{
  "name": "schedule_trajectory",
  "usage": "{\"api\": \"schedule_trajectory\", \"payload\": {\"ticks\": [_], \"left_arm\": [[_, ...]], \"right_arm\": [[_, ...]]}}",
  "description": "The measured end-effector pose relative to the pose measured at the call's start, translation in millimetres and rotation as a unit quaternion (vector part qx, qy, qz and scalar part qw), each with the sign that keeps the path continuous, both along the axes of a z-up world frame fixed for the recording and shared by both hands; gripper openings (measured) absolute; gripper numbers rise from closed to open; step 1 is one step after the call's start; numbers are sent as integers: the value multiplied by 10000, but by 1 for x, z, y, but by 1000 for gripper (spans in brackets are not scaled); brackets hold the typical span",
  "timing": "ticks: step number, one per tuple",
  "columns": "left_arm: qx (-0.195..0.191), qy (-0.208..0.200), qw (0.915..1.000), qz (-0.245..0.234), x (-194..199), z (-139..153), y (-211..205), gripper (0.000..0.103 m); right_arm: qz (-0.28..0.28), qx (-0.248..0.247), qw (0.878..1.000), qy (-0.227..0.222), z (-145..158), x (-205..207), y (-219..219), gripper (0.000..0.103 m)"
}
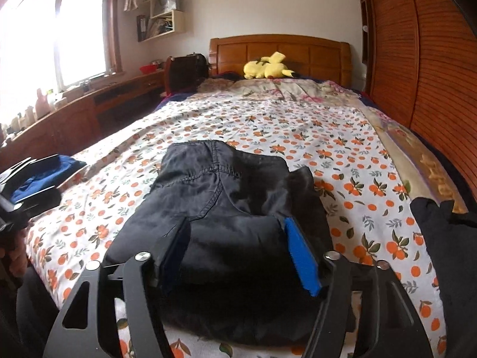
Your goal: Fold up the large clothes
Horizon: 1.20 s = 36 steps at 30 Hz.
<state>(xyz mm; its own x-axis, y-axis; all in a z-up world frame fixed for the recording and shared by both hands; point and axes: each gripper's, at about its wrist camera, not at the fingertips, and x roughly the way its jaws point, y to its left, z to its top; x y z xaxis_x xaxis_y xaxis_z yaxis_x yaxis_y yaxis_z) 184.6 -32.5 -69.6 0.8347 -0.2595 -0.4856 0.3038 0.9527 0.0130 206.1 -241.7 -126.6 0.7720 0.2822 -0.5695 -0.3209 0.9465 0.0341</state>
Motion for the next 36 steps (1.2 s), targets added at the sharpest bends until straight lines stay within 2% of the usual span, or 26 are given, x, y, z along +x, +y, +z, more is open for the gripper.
{"api": "schedule_trajectory", "payload": {"ticks": [7, 15, 16, 17, 18, 19, 20, 21, 23, 30, 33, 36], "left_arm": [[-78, 147, 9999, 41, -4, -23, 31, 101], [-202, 313, 9993, 97, -2, -44, 52, 101], [-218, 336, 9991, 112, -2, -47, 56, 101], [-235, 354, 9990, 123, -2, -48, 57, 101], [-255, 380, 9989, 133, -1, -51, 59, 101], [-270, 401, 9987, 143, -1, -52, 60, 101], [-278, 417, 9986, 148, -1, -53, 61, 101], [-283, 433, 9985, 153, 0, -55, 61, 101], [-283, 454, 9985, 148, 0, -57, 61, 101], [-213, 457, 9987, 71, 11, -57, 47, 101], [-207, 449, 9988, 11, 15, -56, 38, 101], [-181, 438, 9989, -60, 18, -55, 31, 101]], "right_arm": [[-333, -157, 9992, 185, -13, 15, 5, 75], [-454, 41, 9961, 761, -43, 33, 2, 74], [-445, 53, 9958, 795, -44, 34, 2, 72], [-425, 78, 9956, 833, -45, 34, 2, 64], [-374, 135, 9952, 896, -46, 35, 2, 45], [-285, 179, 9949, 950, -47, 35, 3, 34], [-179, 198, 9950, 965, -46, 35, 6, 14], [-109, 170, 9954, 939, -44, 34, 8, 10], [-55, -23, 9973, 728, -35, 30, 14, 8], [-74, -160, 9998, -135, 20, 6, 0, 6], [-284, -148, 9991, -285, 30, -4, -23, 5], [-693, -305, 9970, -172, 20, -5, -51, 5]]}}
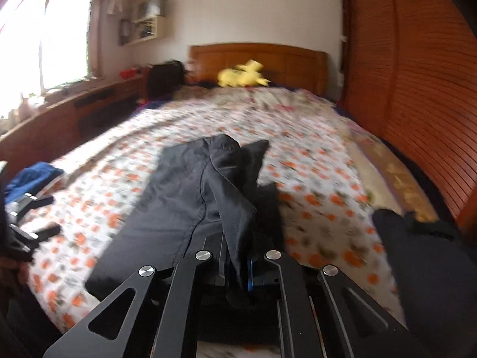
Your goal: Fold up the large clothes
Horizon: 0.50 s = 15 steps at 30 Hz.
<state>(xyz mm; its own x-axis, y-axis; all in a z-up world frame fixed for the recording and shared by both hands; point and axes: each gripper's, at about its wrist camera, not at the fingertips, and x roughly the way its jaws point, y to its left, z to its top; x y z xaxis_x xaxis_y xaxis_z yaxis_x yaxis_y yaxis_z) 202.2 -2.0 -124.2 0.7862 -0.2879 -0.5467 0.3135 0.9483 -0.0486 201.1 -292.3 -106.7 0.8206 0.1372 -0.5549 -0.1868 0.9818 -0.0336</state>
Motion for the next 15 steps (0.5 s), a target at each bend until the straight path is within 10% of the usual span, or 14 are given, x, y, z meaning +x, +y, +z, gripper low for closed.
{"api": "schedule_trajectory", "payload": {"ticks": [7, 9, 15], "left_arm": [[59, 8, 9999, -139, 9, -1, -15, 101], [64, 28, 9998, -175, 16, -1, -19, 101], [48, 33, 9996, -286, 42, 4, -31, 101]], "right_arm": [[-418, 107, 9952, 877, -64, 8, -38, 14], [-584, -80, 9955, 739, -62, 2, -36, 44], [-635, 79, 9967, 506, -48, -20, -43, 66]]}}
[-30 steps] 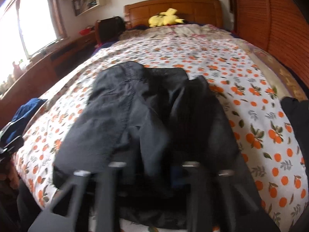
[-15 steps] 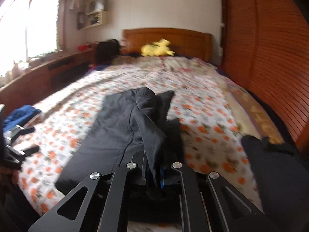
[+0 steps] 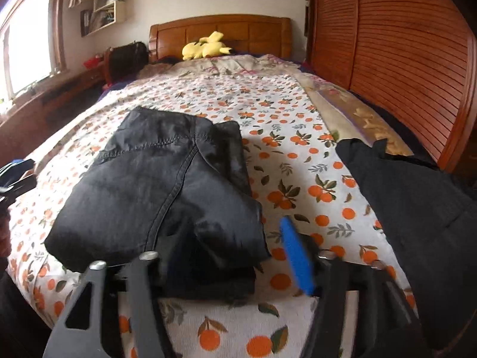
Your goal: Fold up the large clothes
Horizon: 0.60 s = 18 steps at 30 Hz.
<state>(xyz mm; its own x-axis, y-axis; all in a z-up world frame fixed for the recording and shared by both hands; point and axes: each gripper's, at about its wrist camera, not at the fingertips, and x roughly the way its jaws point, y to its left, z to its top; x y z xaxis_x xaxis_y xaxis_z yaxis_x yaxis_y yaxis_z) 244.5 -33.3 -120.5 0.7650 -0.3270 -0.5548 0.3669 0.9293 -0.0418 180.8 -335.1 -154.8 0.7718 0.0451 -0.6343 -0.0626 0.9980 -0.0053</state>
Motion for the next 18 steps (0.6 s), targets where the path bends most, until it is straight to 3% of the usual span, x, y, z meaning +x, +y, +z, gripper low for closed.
{"api": "schedule_trajectory", "payload": {"ticks": [5, 9, 18], "left_arm": [[112, -76, 9999, -22, 38, 1, -10, 101], [197, -39, 9998, 3, 72, -2, -14, 101], [323, 210, 9991, 181, 159, -20, -21, 101]], "right_arm": [[-61, 240, 9997, -50, -3, -18, -7, 75], [-74, 476, 9988, -48, -11, -20, -5, 76], [-98, 734, 9973, 10, -27, 4, -1, 80]]}}
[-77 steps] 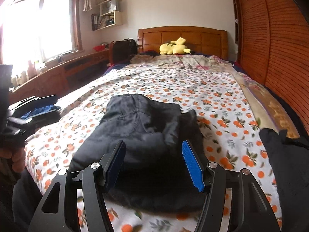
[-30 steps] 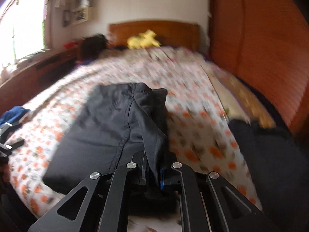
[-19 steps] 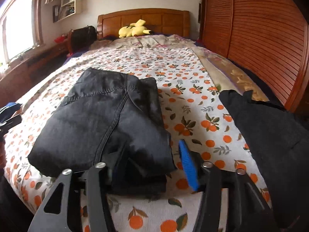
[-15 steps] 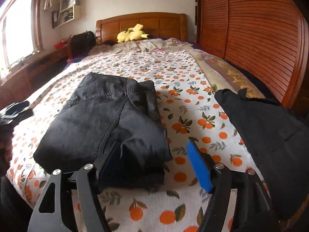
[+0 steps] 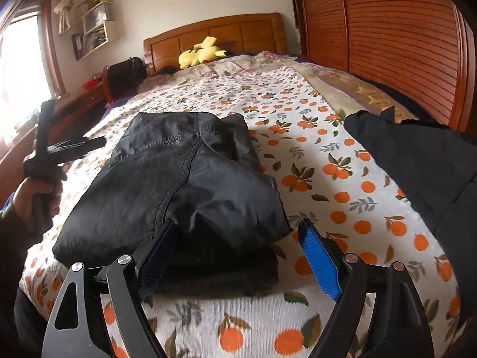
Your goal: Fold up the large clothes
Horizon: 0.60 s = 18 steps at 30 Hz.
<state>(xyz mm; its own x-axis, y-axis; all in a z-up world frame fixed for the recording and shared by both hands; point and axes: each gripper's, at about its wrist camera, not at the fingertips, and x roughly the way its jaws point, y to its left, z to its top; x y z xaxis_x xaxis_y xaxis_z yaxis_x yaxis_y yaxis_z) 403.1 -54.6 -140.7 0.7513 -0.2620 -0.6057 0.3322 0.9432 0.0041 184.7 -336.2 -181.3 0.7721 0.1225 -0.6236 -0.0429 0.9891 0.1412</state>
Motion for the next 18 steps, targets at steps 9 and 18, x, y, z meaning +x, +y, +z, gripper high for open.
{"api": "schedule_trajectory", "payload": {"ticks": [9, 18], "left_arm": [[-185, 663, 9976, -11, 71, -35, -7, 102], [-927, 1233, 9877, -251, 84, -51, -6, 55]], "right_arm": [[-7, 284, 9989, 375, -21, 20, -2, 81], [317, 793, 9945, 612, -29, 29, 2, 35]]}}
